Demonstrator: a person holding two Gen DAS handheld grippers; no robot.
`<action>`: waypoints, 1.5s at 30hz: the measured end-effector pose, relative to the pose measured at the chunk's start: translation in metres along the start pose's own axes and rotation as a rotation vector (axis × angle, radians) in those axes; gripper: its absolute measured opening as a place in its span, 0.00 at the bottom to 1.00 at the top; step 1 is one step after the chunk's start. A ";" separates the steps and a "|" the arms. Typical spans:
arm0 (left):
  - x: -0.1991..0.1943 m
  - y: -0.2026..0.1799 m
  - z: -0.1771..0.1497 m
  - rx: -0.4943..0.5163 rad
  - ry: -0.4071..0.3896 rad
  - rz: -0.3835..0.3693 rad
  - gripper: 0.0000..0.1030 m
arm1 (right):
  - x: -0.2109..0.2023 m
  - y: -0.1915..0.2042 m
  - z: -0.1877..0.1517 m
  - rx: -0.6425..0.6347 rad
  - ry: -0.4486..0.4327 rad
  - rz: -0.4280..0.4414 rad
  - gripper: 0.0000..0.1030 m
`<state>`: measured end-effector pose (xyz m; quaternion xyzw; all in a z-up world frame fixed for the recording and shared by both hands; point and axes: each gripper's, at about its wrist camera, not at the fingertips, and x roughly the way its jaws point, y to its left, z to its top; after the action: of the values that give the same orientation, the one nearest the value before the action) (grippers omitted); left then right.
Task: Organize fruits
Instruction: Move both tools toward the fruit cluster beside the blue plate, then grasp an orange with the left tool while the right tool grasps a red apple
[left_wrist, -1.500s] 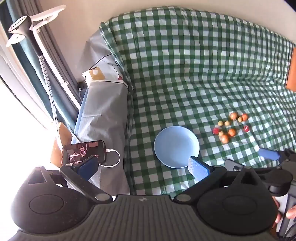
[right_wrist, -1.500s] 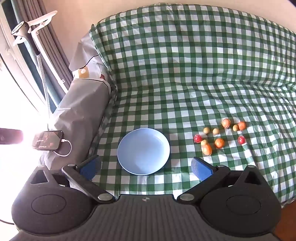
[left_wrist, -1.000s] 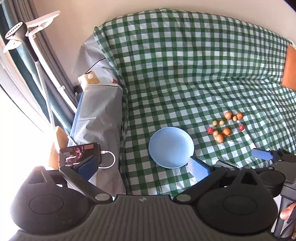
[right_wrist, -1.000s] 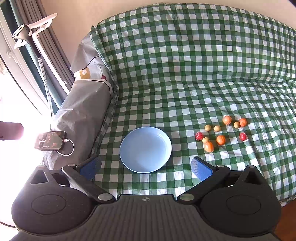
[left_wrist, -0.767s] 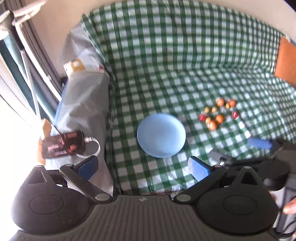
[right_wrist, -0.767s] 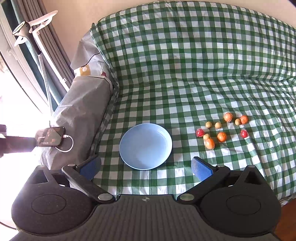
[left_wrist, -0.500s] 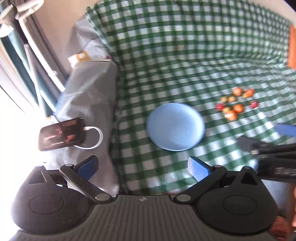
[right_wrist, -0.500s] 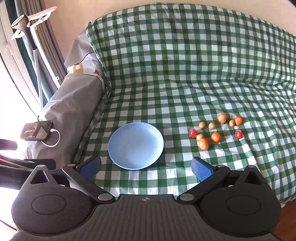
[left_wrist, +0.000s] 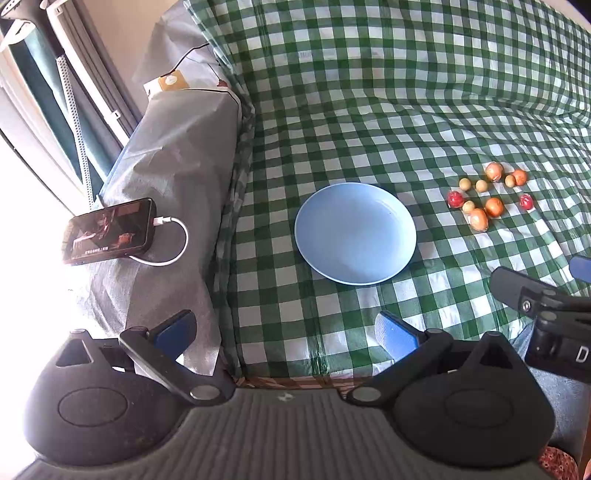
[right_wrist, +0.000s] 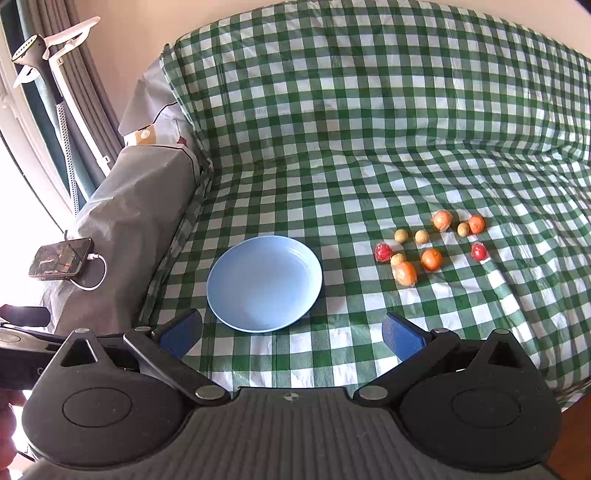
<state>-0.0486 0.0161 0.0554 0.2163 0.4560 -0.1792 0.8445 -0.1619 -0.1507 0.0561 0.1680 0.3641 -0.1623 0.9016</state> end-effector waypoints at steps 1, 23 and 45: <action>0.001 -0.001 0.000 0.001 0.002 -0.001 1.00 | 0.001 0.001 -0.001 0.002 0.003 -0.003 1.00; 0.034 -0.046 0.013 0.066 0.036 -0.021 1.00 | 0.029 -0.042 -0.012 0.121 -0.049 -0.053 1.00; 0.229 -0.251 0.107 0.205 0.117 -0.257 1.00 | 0.263 -0.260 -0.023 0.233 -0.182 -0.495 0.99</action>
<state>0.0195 -0.2762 -0.1371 0.2513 0.5075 -0.3185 0.7602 -0.1048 -0.4177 -0.1945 0.1613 0.2904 -0.4326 0.8381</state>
